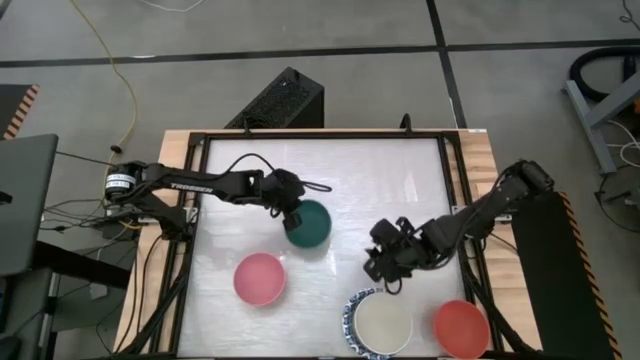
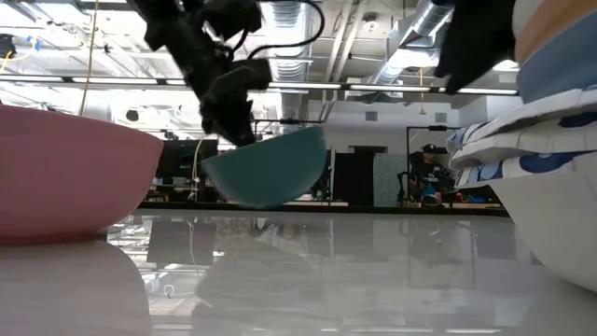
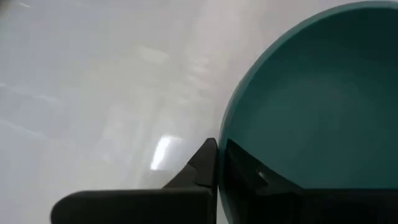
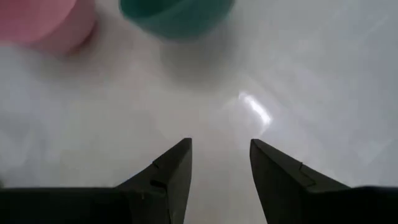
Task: Nest bowls inside each other
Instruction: Stack the dark green bowl into the white bowl
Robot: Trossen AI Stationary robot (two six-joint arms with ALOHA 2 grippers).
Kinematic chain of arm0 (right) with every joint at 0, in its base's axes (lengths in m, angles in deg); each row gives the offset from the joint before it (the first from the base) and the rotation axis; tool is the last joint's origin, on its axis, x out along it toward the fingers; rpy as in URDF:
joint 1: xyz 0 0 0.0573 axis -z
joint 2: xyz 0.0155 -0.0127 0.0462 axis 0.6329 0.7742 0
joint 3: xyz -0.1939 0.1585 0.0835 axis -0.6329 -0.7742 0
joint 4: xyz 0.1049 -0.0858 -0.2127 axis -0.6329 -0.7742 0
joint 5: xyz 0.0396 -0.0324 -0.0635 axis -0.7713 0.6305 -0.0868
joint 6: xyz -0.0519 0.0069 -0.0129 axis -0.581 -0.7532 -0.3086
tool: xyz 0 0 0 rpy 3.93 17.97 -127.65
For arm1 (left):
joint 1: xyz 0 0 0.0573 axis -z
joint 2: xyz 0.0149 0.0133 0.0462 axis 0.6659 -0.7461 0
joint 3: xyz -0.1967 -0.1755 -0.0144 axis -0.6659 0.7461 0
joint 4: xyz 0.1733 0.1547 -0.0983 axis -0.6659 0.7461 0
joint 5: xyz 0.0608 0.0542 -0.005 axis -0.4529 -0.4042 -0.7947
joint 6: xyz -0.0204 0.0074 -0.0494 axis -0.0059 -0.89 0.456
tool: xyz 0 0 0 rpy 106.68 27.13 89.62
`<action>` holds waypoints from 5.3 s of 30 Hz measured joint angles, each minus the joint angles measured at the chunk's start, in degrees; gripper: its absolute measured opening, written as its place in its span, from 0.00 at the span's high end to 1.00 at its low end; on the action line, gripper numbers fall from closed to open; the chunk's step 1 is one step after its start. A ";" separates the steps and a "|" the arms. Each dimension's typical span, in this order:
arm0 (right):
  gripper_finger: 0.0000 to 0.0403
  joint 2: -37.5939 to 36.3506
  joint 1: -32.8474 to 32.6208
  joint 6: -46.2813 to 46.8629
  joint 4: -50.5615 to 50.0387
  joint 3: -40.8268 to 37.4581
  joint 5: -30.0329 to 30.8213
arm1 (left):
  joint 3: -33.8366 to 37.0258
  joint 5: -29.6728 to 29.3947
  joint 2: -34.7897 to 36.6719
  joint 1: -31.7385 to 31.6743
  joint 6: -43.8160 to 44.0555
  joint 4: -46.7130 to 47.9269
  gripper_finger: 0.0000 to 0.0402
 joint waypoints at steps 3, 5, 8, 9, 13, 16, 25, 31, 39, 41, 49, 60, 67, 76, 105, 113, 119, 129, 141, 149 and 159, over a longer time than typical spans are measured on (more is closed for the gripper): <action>0.55 0.00 2.97 -0.51 -0.33 0.91 4.96 | -2.79 -6.43 0.65 0.00 -0.21 1.22 1.00; 0.55 0.00 5.18 -0.09 -2.27 2.20 8.97 | -4.98 -12.38 1.36 0.00 -0.23 2.39 1.00; 0.56 -0.04 8.26 0.07 -4.90 4.20 16.40 | -7.37 -24.18 2.99 0.39 -0.27 2.86 1.00; 0.57 -0.04 9.16 -0.72 -5.26 4.95 19.15 | -7.96 -28.31 3.50 0.58 -0.28 2.19 1.00; 0.59 -0.07 12.38 -9.40 -1.35 8.11 31.53 | -8.74 -40.75 5.68 1.56 -4.80 -6.72 1.00; 0.60 -0.07 14.79 -23.67 7.09 9.54 37.38 | -8.76 -41.97 6.66 2.02 -9.60 -15.98 1.00; 0.52 -0.07 20.93 -52.69 31.53 9.86 36.82 | -8.76 -48.90 6.85 2.50 -21.70 -26.73 1.00; 0.40 0.12 22.06 -53.01 33.41 9.86 36.39 | -8.75 -50.05 6.84 0.85 -22.34 -27.50 1.00; 0.40 0.20 26.14 -49.87 33.20 9.85 33.83 | -8.74 -46.41 6.84 0.63 -24.78 -34.03 1.00; 0.41 0.20 26.84 -49.53 33.21 9.84 33.64 | -8.74 -45.47 6.84 0.63 -25.49 -35.25 1.00; 0.61 0.20 28.65 -46.10 33.19 9.84 31.24 | -8.74 -41.40 6.82 0.44 -25.77 -36.16 1.00; 0.97 0.13 31.73 -35.34 25.91 9.77 27.51 | -8.74 -31.69 6.95 0.07 -28.69 -35.23 0.87; 0.99 -1.11 35.44 -29.85 21.05 9.75 13.40 | -8.76 -27.16 7.16 0.08 -27.74 -29.62 0.65; 0.99 -6.37 41.51 -26.43 7.62 9.75 -6.52 | -8.74 -21.62 12.36 0.16 -20.35 -17.70 0.38; 0.99 -0.40 -11.51 20.94 -8.78 9.62 -16.13 | -8.61 -22.12 27.94 0.70 -7.52 1.71 0.34; 0.99 4.48 -15.35 25.30 -8.40 9.62 -20.82 | -8.56 -22.10 26.45 0.70 -4.68 2.23 0.34; 0.99 4.92 -16.62 27.46 -8.51 9.62 -21.09 | -8.56 -22.10 25.53 0.70 -3.09 1.96 0.34; 0.98 4.94 -16.56 27.13 -6.71 7.08 -21.25 | -8.56 -22.11 25.51 0.70 -2.12 2.09 0.34; 0.89 4.92 -16.51 25.13 -0.77 4.16 -21.57 | -8.56 -22.12 25.51 0.70 -2.13 2.09 0.34; 0.74 4.90 -16.43 23.95 -0.46 4.16 -22.84 | -8.56 -22.12 25.51 0.70 -2.15 2.08 0.34; 0.58 1.64 -16.22 23.64 -1.53 4.37 -23.28 | -8.56 -22.14 25.51 0.70 -2.56 2.12 0.34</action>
